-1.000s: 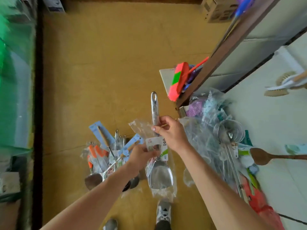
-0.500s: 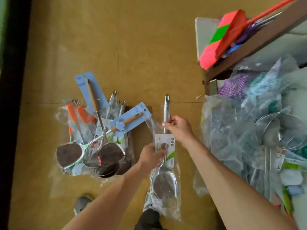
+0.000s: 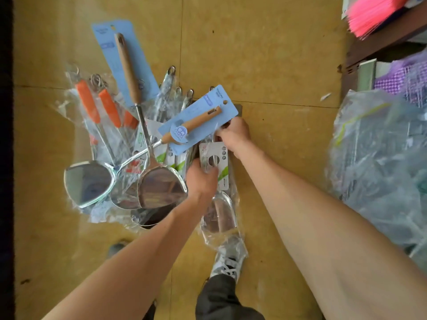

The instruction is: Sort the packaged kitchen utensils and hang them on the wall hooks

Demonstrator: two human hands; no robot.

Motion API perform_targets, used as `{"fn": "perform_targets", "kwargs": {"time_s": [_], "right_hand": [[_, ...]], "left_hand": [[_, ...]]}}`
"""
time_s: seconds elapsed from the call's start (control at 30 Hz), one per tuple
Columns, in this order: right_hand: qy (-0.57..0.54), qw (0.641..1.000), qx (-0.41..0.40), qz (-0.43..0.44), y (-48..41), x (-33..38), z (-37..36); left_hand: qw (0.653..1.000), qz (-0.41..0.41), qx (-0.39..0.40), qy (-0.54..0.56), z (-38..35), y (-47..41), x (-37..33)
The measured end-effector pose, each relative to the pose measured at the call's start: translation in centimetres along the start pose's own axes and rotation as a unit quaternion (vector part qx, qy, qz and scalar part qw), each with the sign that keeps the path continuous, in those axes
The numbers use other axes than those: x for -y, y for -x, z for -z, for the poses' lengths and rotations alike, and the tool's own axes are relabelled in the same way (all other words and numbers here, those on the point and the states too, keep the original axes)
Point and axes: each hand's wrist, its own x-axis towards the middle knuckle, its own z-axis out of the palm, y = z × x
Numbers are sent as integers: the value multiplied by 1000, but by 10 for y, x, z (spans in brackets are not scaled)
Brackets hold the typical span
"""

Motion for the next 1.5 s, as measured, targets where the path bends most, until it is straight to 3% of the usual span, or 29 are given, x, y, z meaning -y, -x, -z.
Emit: {"fn": "perform_targets", "kwargs": {"time_s": [0.13,0.27,0.4,0.7,1.0,1.17,1.5], "right_hand": [[18,998,-46,29,8,1,-7],[26,998,-54,18,20,0,-4],[-12,998,-63,9,35,-5,3],[50,995,-89,14,89,10,53],[100,969,-185,128,190,74,141],[102,952,-257,132,261,102,186],[82,885,-445,109,431,117,263]], "left_hand": [[997,-52,-47,-13,-12,17,3],[989,-100,-31,-102,-15,38,10],[984,-130,-23,-118,-7,49,9],[964,-203,-4,-173,30,78,-52],[865,-367,7,-343,97,134,-164],[809,-437,32,-392,126,193,-229],[652,-613,97,-436,135,347,-310]]}}
